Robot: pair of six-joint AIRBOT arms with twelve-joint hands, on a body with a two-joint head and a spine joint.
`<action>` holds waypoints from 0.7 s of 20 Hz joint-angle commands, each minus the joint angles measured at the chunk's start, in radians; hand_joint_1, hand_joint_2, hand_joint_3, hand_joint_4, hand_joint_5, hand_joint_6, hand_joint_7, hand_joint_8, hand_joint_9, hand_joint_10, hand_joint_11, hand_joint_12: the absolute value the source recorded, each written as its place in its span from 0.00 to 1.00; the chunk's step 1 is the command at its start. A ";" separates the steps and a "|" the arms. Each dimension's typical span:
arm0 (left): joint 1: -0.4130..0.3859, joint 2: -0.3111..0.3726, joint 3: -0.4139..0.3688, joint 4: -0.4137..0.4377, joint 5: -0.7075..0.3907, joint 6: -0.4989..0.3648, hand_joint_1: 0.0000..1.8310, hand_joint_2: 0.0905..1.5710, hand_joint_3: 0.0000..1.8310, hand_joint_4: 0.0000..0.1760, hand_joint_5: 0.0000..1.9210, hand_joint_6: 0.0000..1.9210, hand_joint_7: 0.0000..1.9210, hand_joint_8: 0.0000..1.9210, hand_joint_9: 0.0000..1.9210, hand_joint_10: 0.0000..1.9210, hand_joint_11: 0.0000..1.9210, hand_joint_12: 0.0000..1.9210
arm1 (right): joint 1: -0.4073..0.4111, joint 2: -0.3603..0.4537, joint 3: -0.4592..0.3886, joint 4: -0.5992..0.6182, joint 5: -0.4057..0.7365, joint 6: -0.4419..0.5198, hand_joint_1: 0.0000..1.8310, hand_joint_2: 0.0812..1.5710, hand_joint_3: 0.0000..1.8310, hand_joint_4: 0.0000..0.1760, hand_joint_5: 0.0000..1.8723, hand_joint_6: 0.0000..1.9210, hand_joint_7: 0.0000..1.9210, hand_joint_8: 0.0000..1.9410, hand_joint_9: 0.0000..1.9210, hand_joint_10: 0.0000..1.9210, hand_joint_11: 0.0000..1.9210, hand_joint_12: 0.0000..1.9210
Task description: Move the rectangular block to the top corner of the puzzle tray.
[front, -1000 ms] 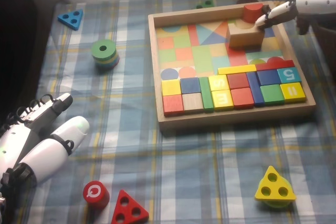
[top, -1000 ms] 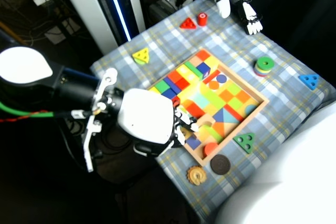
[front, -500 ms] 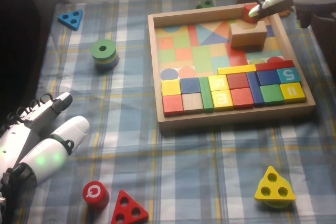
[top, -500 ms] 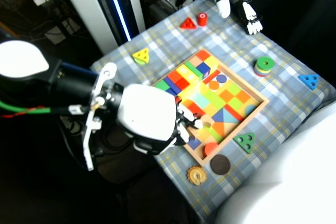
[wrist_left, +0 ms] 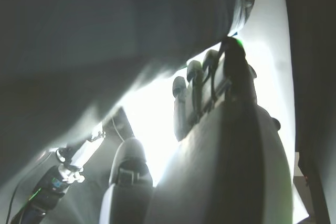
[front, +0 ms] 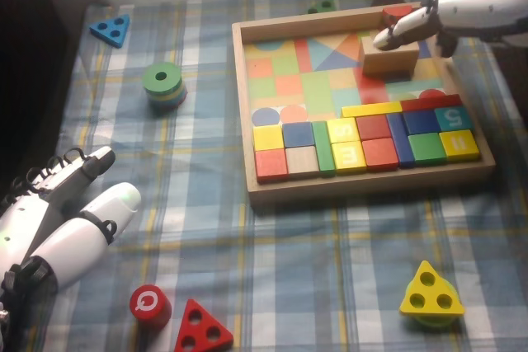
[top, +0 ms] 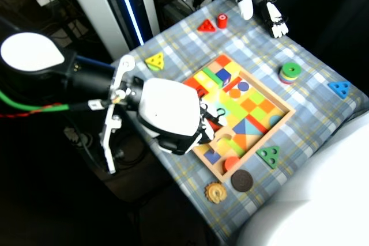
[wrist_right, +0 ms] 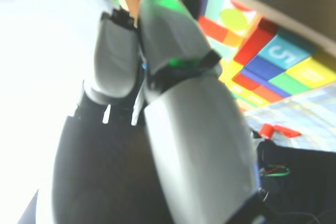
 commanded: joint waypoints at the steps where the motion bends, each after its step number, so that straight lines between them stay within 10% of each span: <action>1: -0.005 0.007 0.000 0.042 -0.106 -0.007 0.00 0.78 0.00 0.46 0.15 0.00 0.11 0.00 0.04 0.00 0.00 0.00 | 0.005 -0.003 0.009 0.023 -0.008 -0.006 1.00 0.67 0.01 0.00 0.21 0.00 0.56 1.00 0.72 1.00 0.76 1.00; 7: -0.005 0.008 -0.001 0.042 -0.106 -0.007 0.00 0.78 0.00 0.41 0.16 0.00 0.12 0.00 0.05 0.00 0.00 0.00 | -0.004 -0.016 0.029 0.003 -0.014 -0.006 0.94 0.71 0.01 0.20 0.21 0.00 0.56 1.00 0.71 1.00 0.77 1.00; 11: -0.005 0.007 -0.001 0.042 -0.106 -0.007 0.00 0.78 0.00 0.55 0.15 0.00 0.11 0.00 0.03 0.00 0.00 0.00 | -0.007 -0.019 0.047 0.003 -0.025 -0.006 0.91 0.72 0.01 0.29 0.20 0.00 0.57 1.00 0.71 1.00 0.75 1.00; 14: -0.005 0.007 -0.001 0.042 -0.106 -0.007 0.00 0.78 0.00 0.38 0.16 0.00 0.12 0.00 0.04 0.00 0.00 0.00 | -0.010 -0.024 0.057 -0.002 -0.030 -0.006 0.87 0.73 0.01 0.33 0.21 0.00 0.59 1.00 0.72 1.00 0.75 1.00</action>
